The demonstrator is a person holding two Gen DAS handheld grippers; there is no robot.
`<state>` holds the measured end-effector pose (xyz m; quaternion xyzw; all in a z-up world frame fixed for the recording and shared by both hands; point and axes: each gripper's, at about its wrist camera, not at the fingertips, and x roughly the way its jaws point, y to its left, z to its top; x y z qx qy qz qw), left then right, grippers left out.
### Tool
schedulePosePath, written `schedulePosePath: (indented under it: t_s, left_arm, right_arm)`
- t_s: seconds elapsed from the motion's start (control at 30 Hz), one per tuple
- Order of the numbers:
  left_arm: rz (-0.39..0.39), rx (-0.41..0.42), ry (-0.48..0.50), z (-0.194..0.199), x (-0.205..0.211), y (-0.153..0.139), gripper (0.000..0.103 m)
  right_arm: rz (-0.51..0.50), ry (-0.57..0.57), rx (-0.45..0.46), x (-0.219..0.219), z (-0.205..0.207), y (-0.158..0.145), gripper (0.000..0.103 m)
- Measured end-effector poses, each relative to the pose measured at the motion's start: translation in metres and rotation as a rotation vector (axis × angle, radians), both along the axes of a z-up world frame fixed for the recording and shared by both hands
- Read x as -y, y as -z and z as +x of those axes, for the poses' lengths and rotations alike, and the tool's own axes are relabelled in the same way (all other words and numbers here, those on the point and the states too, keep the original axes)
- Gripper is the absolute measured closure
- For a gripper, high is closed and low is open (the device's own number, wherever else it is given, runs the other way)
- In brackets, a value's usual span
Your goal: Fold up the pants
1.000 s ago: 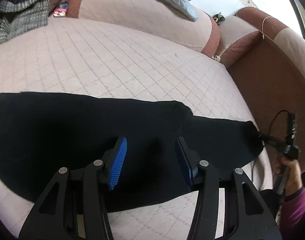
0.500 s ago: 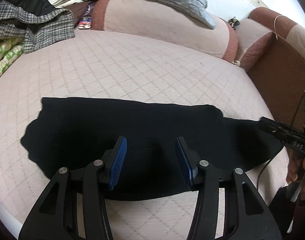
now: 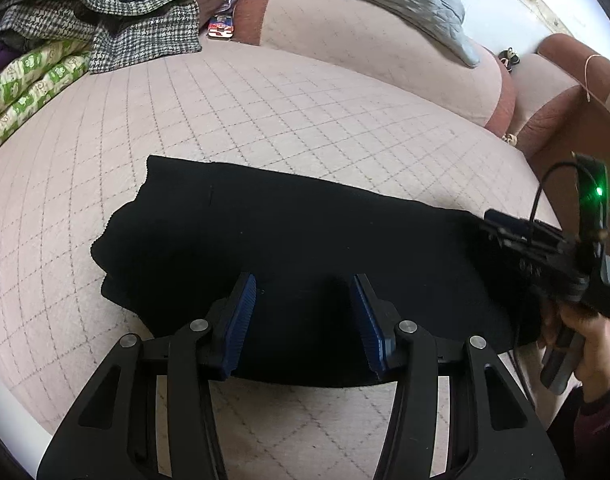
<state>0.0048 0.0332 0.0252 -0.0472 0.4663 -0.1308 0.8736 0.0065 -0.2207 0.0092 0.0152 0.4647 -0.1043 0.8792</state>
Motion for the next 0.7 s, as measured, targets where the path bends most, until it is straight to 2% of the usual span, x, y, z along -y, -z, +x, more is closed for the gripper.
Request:
schedulePosePath:
  t_s: [0.17,0.27,0.47,0.7]
  left_arm:
    - [0.025,0.012,-0.001,0.001,0.004,0.001,0.054]
    - [0.050,0.027,0.003,-0.001,0.007,-0.002,0.054]
    - [0.044,0.044,0.011,-0.008,0.015,-0.011,0.054]
    - [0.045,0.050,0.025,-0.016,0.028,-0.014,0.054]
  right_arm:
    - [0.068,0.025,0.010,0.006,0.005,0.000,0.058]
    - [0.088,0.021,0.032,0.004,-0.010,-0.012,0.058]
    - [0.137,0.039,0.084,0.002,-0.048,-0.036,0.058]
    - [0.158,0.062,0.096,-0.001,-0.079,-0.040,0.057]
